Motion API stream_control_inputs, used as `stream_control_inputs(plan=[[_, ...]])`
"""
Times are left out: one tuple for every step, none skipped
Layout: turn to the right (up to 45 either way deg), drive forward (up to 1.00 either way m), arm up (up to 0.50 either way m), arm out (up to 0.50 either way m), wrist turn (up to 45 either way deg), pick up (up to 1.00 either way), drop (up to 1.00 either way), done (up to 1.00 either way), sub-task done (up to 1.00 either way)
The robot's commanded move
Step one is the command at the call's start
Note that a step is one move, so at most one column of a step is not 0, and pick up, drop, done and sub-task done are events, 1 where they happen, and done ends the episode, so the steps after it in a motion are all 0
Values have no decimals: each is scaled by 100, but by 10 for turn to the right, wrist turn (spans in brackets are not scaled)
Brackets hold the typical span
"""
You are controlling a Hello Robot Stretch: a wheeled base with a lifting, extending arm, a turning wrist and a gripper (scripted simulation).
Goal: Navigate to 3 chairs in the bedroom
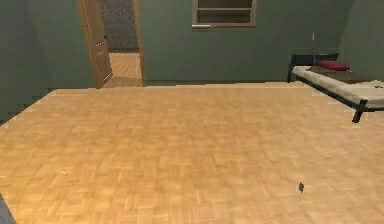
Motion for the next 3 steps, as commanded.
stream_control_inputs(plan=[[0, 35, 0, 0, 0, 0, 0, 0, 0], [-390, 0, 0, 0, 0, 0, 0, 0, 0], [-30, 0, 0, 0, 0, 0, 0, 0, 0]])
